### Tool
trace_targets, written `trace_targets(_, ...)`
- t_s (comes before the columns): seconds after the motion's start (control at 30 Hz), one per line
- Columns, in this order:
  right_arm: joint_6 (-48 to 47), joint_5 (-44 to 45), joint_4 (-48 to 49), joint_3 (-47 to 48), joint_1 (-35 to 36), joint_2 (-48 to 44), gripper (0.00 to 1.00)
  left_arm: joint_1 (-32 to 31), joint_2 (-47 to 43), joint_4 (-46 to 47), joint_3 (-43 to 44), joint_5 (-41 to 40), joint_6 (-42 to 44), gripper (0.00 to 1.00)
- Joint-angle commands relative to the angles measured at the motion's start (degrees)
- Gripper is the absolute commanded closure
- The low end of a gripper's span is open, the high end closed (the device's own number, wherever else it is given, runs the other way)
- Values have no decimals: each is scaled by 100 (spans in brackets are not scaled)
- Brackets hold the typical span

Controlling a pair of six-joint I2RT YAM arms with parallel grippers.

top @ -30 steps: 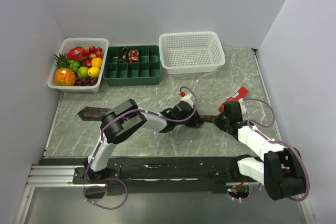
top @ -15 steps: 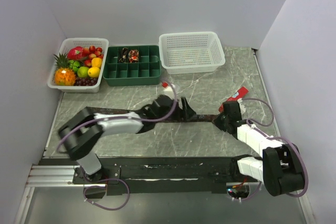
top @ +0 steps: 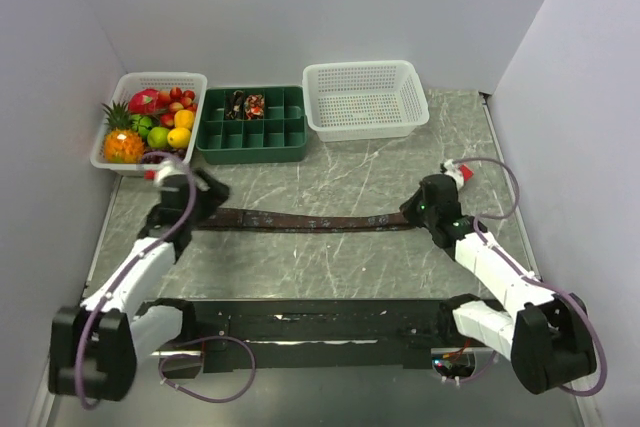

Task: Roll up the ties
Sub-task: Flatten out the tie at the center of the board.

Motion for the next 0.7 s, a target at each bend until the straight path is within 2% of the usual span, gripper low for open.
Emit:
trace_targets(0.0, -609, 493, -136, 695, 656, 172, 100, 1729, -155, -552, -271, 959, -39, 12)
trace_targets(0.07, -811, 678, -110, 1045, 1227, 548, 100, 2405, -6, -472, -263, 1244, 48, 12)
trace_targets(0.13, -1047, 626, -49, 1458, 1744, 883, 100, 2724, 293, -490, -105, 1429, 180, 12)
trace_targets(0.27, -1505, 416, -83, 2364, 2552, 2260, 100, 3470, 540, -586, 141, 1632, 470, 12)
trace_targets(0.47, -2033, 327, -1030, 4508, 3477, 4466, 100, 3859, 417, -674, 194, 1333, 532, 11)
trace_targets(0.67, -2148, 2, -1164, 5555, 3751, 5463, 100, 3973, 443, -595, 80, 1166, 523, 11)
